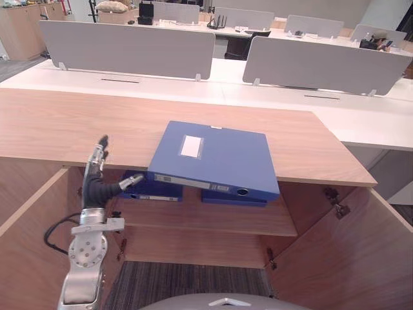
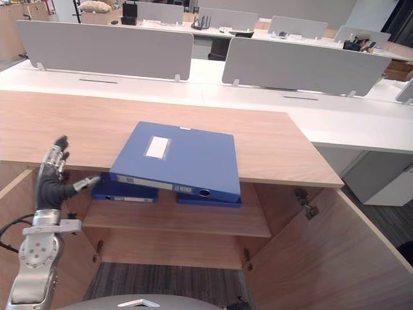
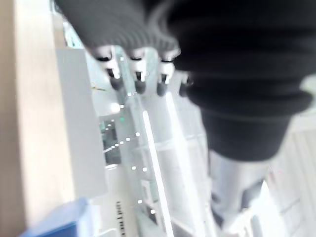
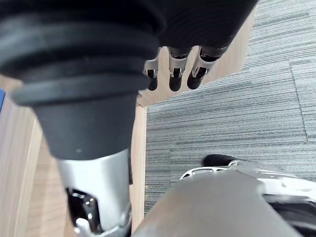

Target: Walk over to the cabinet, pick up the folder, carry it to the office cabinet, place the folder inside the office cabinet, then close the office cabinet door

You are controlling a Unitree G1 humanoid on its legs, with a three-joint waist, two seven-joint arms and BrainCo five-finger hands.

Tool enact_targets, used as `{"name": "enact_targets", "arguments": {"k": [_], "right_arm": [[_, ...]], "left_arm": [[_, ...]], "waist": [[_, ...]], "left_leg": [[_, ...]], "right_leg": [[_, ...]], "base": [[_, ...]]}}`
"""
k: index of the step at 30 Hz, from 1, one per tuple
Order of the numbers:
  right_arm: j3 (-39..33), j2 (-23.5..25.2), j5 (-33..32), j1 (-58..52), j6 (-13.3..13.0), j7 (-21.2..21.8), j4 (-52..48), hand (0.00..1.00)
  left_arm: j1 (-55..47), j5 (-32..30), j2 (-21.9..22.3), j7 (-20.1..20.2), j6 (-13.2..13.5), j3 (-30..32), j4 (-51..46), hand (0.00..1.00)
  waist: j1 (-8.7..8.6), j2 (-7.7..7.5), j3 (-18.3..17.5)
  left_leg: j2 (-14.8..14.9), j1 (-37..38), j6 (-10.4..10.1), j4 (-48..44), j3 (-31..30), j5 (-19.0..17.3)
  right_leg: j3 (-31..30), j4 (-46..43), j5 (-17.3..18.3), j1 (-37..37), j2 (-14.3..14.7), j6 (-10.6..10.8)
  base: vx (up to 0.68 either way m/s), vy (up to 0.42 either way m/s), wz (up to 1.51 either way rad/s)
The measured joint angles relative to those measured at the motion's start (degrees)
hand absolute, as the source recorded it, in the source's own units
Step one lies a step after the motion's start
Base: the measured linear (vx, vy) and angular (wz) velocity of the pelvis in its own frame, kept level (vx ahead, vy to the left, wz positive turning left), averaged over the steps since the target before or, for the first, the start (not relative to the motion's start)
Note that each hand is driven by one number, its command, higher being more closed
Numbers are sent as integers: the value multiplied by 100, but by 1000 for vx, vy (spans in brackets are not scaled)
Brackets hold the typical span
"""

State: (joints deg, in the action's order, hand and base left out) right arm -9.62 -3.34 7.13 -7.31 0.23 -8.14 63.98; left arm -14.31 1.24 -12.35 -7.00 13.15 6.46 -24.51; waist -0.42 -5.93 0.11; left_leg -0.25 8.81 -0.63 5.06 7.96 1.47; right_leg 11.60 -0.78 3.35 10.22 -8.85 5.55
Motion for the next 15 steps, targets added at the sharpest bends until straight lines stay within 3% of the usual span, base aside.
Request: {"name": "enact_targets", "arguments": {"k": [10,15], "right_arm": [[-29,2,-1,-9,-4,41,18,0],[-73,2,-1,-21,-5,62,18,0]], "left_arm": [[497,81,-277,-312,59,851,-171,0],[682,82,-373,-295,122,977,-213,0]], "waist": [[11,-6,-17],[45,-1,-20]], "left_leg": [[96,-12,0,-1,34,3],[123,-19,-13,-1,38,11]], "right_leg": [[-71,-109,27,-55,98,-56],[-87,-152,49,-89,123,-90]], "base": [[-2,-7,-2],[-4,-4,-1]]}}
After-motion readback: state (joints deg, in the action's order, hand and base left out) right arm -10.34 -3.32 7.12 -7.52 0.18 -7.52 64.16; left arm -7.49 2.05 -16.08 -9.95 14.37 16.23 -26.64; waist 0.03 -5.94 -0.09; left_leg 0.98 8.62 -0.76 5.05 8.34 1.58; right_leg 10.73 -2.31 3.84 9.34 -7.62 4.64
